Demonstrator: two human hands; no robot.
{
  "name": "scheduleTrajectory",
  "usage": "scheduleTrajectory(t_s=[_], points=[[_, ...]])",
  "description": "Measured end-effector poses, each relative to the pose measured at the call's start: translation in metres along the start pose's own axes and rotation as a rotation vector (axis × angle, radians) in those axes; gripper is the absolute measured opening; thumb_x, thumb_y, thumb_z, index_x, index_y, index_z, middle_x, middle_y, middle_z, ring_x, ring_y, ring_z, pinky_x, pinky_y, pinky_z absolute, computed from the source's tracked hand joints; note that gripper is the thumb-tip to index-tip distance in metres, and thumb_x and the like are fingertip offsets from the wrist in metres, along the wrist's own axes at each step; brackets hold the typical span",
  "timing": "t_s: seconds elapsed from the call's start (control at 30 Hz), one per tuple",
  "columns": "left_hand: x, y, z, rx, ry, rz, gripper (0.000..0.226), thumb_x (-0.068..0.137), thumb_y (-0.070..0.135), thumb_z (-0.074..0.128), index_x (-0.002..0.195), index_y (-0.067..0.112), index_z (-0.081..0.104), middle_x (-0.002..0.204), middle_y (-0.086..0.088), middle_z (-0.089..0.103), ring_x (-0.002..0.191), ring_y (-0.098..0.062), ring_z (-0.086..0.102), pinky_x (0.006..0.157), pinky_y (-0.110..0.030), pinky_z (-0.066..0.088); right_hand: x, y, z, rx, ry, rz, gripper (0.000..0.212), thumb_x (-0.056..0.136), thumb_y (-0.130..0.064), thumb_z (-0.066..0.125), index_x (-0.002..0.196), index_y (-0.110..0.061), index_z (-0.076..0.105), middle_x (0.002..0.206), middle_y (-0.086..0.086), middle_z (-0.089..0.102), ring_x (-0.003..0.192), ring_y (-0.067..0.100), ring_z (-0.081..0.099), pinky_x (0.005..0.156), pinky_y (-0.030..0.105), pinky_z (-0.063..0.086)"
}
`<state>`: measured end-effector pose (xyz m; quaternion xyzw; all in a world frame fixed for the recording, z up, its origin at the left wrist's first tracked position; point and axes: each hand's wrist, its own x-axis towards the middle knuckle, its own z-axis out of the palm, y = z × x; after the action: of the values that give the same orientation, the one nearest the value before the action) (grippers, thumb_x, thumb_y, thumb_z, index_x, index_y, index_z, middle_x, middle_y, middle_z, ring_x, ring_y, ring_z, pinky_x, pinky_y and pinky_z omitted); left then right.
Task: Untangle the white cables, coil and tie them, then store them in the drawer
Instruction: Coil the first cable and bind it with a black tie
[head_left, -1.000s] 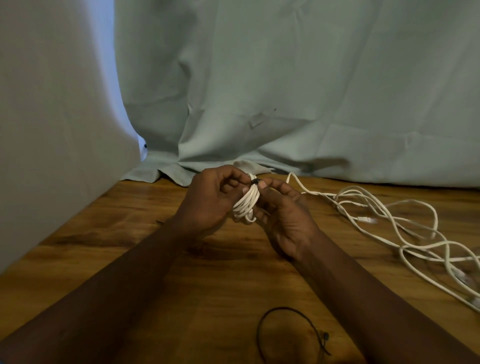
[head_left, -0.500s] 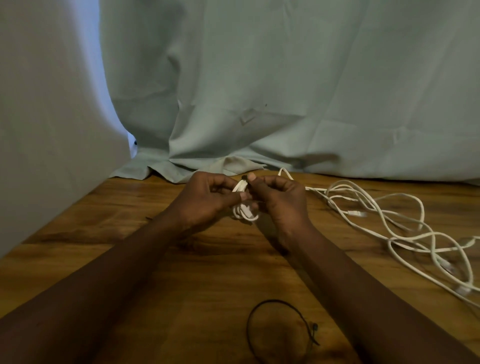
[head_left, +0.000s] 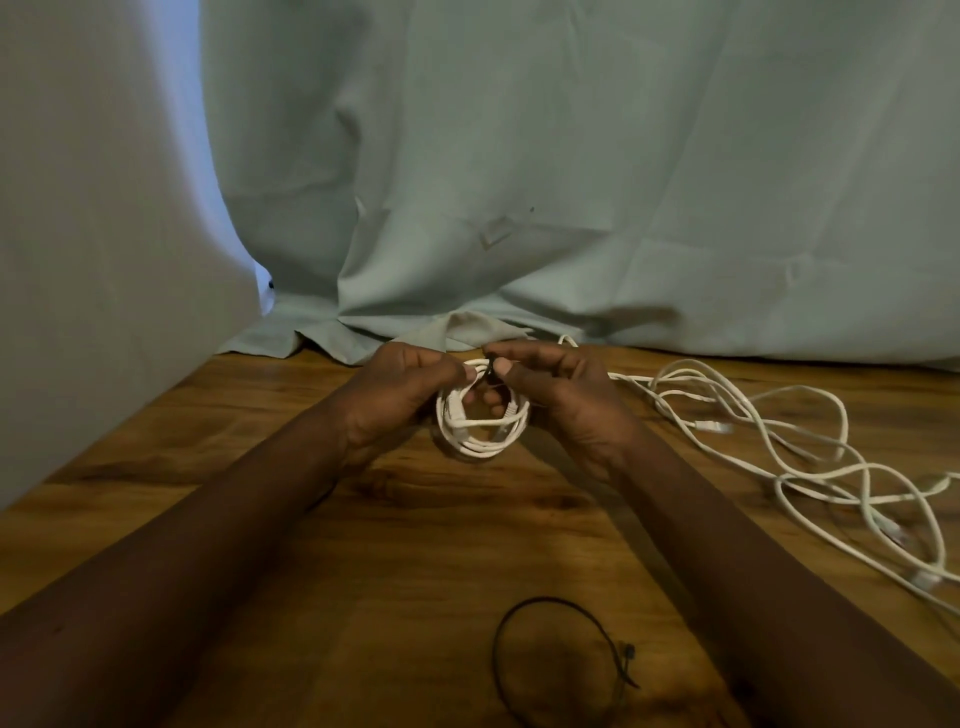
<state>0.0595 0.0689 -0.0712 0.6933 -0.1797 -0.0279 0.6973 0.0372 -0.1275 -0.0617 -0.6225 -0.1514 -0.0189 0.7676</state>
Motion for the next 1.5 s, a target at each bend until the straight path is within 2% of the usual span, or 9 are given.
scheduleTrajectory(t_s=[0.07,0.17,0.27,0.57,0.7,1.03,1.2,1.3,1.5], points=[[-0.001,0.000,-0.001,0.062,-0.001,0.002,0.031,0.092,0.016,0.070,0.097,-0.015,0.071,0.102,-0.038,0.071,0.102,-0.054,0.068,0.102,-0.068,0.048,0.000,0.001,0.003,0.032,0.023,0.020,0.028,0.090,0.005,0.068,0.118,0.009,0.069,0.088,0.017,0.076,0.068,0.018,0.074,0.066,0.028,0.061],[-0.006,0.003,0.002,0.583,0.077,0.219,0.017,0.093,0.031,0.074,0.101,0.017,0.078,0.096,0.000,0.079,0.092,-0.018,0.074,0.089,-0.051,0.060,0.000,0.005,0.006,0.074,0.071,0.044,0.025,0.089,0.008,0.069,0.114,0.009,0.071,0.092,0.021,0.076,0.073,0.022,0.075,0.065,0.029,0.061],[-0.006,0.003,0.006,1.034,0.204,0.503,0.046,0.081,0.054,0.076,0.120,0.030,0.069,0.112,0.011,0.065,0.105,-0.010,0.060,0.088,-0.042,0.053,0.000,0.007,0.010,0.118,0.121,0.041,0.024,0.088,0.010,0.069,0.111,0.011,0.071,0.092,0.022,0.076,0.075,0.024,0.075,0.064,0.030,0.061],[-0.001,0.005,0.002,0.825,0.164,0.685,0.028,0.086,0.014,0.082,0.112,0.024,0.078,0.096,0.007,0.071,0.078,-0.012,0.068,0.069,-0.034,0.057,0.001,0.008,0.009,-0.085,0.109,-0.145,0.021,0.086,0.011,0.070,0.107,0.013,0.072,0.097,0.023,0.076,0.075,0.016,0.074,0.066,0.022,0.057],[0.003,0.007,-0.003,0.524,0.162,0.551,0.013,0.089,0.012,0.080,0.102,0.012,0.081,0.089,0.000,0.080,0.083,-0.016,0.076,0.076,-0.036,0.062,0.000,0.006,0.009,-0.033,0.054,-0.105,0.024,0.089,0.011,0.068,0.112,0.016,0.069,0.103,0.032,0.073,0.070,0.014,0.071,0.063,0.021,0.057],[0.003,0.012,0.003,0.088,0.353,0.336,0.014,0.096,0.013,0.070,0.089,0.001,0.071,0.069,-0.002,0.072,0.061,-0.008,0.064,0.061,-0.021,0.056,0.001,0.007,0.013,-0.096,0.015,-0.133,0.026,0.091,0.005,0.068,0.117,0.009,0.070,0.092,0.017,0.075,0.066,0.012,0.065,0.067,0.023,0.057],[0.001,0.018,0.003,0.336,0.390,0.490,0.007,0.094,0.012,0.074,0.089,0.015,0.070,0.072,0.010,0.071,0.064,-0.008,0.066,0.063,-0.029,0.058,0.001,0.006,0.011,-0.131,-0.006,-0.141,0.024,0.093,0.004,0.067,0.116,0.006,0.072,0.086,0.009,0.076,0.065,0.010,0.063,0.064,0.019,0.055],[-0.005,0.023,0.008,0.300,0.324,0.540,0.019,0.088,0.009,0.080,0.099,0.017,0.067,0.077,0.000,0.073,0.066,-0.017,0.069,0.068,-0.038,0.061,0.002,0.007,0.008,-0.111,0.000,-0.113,0.022,0.093,0.006,0.065,0.114,0.008,0.071,0.081,0.005,0.075,0.063,0.008,0.062,0.061,0.018,0.052],[-0.009,0.033,0.004,0.741,0.234,0.818,0.013,0.087,0.013,0.082,0.099,0.013,0.078,0.089,0.010,0.074,0.076,-0.005,0.072,0.067,-0.020,0.055,0.003,0.005,0.007,-0.090,-0.065,-0.078,0.021,0.093,0.007,0.064,0.113,0.006,0.071,0.082,0.009,0.074,0.064,0.009,0.064,0.063,0.019,0.053]])
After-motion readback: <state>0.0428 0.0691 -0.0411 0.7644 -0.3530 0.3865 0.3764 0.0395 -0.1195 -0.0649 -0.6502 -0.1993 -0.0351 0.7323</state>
